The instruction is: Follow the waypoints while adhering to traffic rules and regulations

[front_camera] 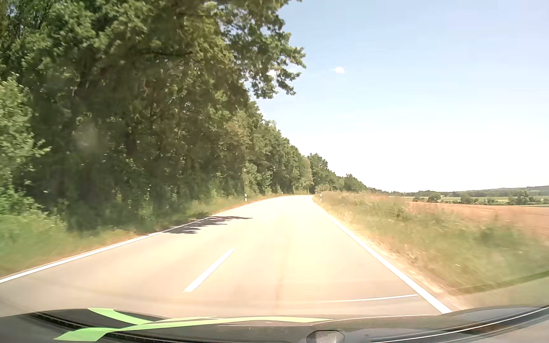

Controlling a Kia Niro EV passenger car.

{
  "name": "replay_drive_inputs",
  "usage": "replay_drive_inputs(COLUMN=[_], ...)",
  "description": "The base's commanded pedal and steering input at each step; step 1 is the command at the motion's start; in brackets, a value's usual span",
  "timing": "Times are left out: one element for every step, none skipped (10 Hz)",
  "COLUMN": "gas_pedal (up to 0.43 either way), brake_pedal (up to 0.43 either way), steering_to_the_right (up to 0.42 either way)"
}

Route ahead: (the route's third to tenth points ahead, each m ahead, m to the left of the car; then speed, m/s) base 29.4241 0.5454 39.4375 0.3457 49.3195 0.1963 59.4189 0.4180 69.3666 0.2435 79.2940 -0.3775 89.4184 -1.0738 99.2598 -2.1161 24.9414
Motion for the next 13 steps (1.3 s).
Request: replay_drive_inputs(gas_pedal=[0.260, 0.260, 0.260, 0.248, 0.248, 0.248, 0.248, 0.248, 0.240, 0.240, 0.228, 0.228, 0.220], brake_pedal=[0.000, 0.000, 0.000, 0.000, 0.000, 0.000, 0.000, 0.000, 0.000, 0.000, 0.000, 0.000, 0.000], steering_to_the_right=[-0.001, -0.001, -0.001, -0.001, 0.000, -0.001, 0.000, 0.000, -0.001, 0.000, 0.000, 0.000, 0.000])
